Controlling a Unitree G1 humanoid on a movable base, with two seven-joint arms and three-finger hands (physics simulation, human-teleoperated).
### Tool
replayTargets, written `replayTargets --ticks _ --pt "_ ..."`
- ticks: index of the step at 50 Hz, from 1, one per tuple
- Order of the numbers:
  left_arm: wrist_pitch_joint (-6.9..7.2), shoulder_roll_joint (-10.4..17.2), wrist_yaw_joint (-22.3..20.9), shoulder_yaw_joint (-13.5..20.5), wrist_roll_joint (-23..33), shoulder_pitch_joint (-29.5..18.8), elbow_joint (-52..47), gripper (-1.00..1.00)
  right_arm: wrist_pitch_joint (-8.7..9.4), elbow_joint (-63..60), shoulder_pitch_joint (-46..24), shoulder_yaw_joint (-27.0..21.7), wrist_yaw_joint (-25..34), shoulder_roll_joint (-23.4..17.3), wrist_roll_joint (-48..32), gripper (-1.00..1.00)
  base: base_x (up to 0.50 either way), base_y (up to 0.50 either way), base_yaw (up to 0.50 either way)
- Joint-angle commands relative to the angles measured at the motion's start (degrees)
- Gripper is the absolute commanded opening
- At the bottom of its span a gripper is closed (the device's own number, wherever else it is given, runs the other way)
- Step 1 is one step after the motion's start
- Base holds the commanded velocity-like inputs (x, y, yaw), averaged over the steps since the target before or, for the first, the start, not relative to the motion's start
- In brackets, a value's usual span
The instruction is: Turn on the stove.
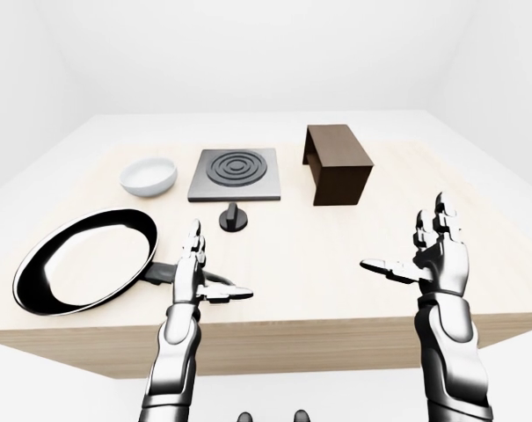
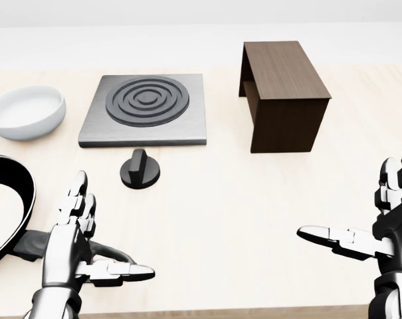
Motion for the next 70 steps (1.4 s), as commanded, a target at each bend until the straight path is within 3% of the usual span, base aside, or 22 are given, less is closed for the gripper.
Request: replayTargets --ticks 1,3,17,40,48,56,59,62,70 --pt "-0.79 0.1 0.1 0.2 0.0 -0.4 1.1 1.00 0.00 0.0 0.1 -0.3 0.5 0.0 0.8 1.00 0.31 0.00 0.00" --pt "-0.35 0.0 0.2 0.1 0.1 -0.2 0.4 1.00 0.00 0.2 0.1 -0.3 0.6 0.0 0.8 1.00 0.31 0.00 0.00" --pt "-1.07 -0.1 0.3 -0.2 0.3 -0.2 1.1 1.00 0.00 0.0 0.1 -0.3 0.8 -0.1 1.0 1.00 0.31 0.00 0.00" --pt "-0.28 -0.1 0.3 -0.3 0.3 0.1 0.3 1.00 0.00 -0.2 0.0 -0.5 1.0 -0.2 1.6 1.00 0.31 0.00 0.00" --pt "-1.59 -0.2 0.8 -0.4 0.8 -0.7 2.7 1.00 0.00 0.0 0.4 -0.5 0.7 0.1 1.6 1.00 0.14 0.00 0.00" --pt "0.28 -0.2 1.4 -0.5 0.6 -3.0 3.5 1.00 0.00 0.4 0.5 -0.2 0.8 0.2 1.5 1.00 0.00 0.00 0.00" --pt "-2.09 0.5 2.1 0.0 1.7 -5.7 8.2 1.00 0.00 0.6 0.3 0.2 0.7 0.2 1.1 1.00 0.00 0.00 0.00" --pt "-3.34 1.3 2.9 0.9 2.0 -8.8 12.4 1.00 0.00 1.1 0.2 0.4 0.8 0.2 0.9 1.00 0.00 0.00 0.00" --pt "-3.70 2.3 4.4 1.6 2.4 -13.9 19.7 1.00 0.00 0.7 0.3 0.5 0.9 0.3 0.8 1.00 0.00 0.00 0.00"
